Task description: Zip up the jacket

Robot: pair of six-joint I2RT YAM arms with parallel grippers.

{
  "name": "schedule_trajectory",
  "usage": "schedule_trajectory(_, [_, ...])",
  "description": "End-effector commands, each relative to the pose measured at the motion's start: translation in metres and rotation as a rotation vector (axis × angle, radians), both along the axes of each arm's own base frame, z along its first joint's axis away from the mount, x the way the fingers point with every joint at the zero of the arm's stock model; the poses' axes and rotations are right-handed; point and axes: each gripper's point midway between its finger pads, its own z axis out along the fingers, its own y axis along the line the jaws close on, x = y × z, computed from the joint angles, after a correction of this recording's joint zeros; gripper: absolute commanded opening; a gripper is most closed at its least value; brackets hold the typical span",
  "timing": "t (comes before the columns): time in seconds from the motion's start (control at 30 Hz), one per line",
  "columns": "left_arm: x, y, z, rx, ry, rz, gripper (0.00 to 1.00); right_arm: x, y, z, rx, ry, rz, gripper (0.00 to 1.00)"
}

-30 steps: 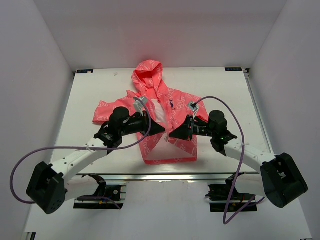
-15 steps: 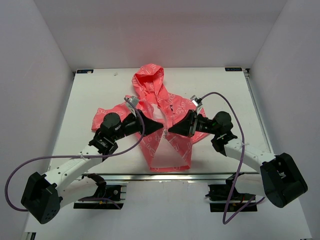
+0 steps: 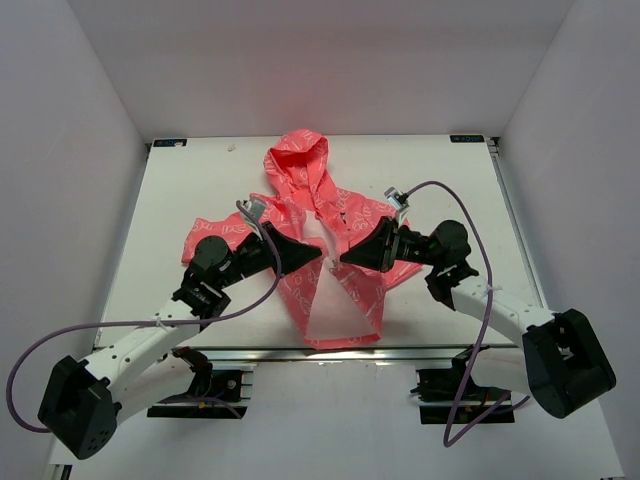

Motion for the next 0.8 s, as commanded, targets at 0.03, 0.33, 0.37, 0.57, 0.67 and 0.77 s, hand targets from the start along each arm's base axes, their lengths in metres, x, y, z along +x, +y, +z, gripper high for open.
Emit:
schedule_trajectory(0.03, [-0.0089, -0.0043, 0.0159, -0.045, -0.058, -0.07, 0.0, -0.0022, 0.0004, 0.0358, 0.07, -0.116, 0.03, 0.0])
schedule_trajectory(0.33, [-0.005, -0.0067, 0.0111, -0.036, -0.034, -0.068, 0.0, -0.0024, 0.0007, 0.0411, 0.085, -0.122, 0.04, 0.0])
schedule_trajectory(0.37, [-0.0056, -0.0065, 0.0105, -0.037, -0.032, -0.07, 0.0, -0.0032, 0.0009, 0.0412, 0.087, -0.121, 0.042, 0.0])
schedule_trajectory(0.57, [-0.0068, -0.0058, 0.0154, -0.048, -0.045, -0.07, 0.0, -0.0021, 0.0013, 0.0337, 0.064, -0.107, 0.041, 0.0])
schedule_trajectory(0.67, [-0.0076, -0.0046, 0.016, -0.051, -0.046, -0.066, 0.0, -0.0041, 0.0, 0.0322, 0.062, -0.108, 0.039, 0.0])
schedule_trajectory(0.77, [-0.0078, -0.0045, 0.0172, -0.053, -0.047, -0.066, 0.0, -0.0054, -0.0006, 0.0334, 0.062, -0.11, 0.04, 0.0])
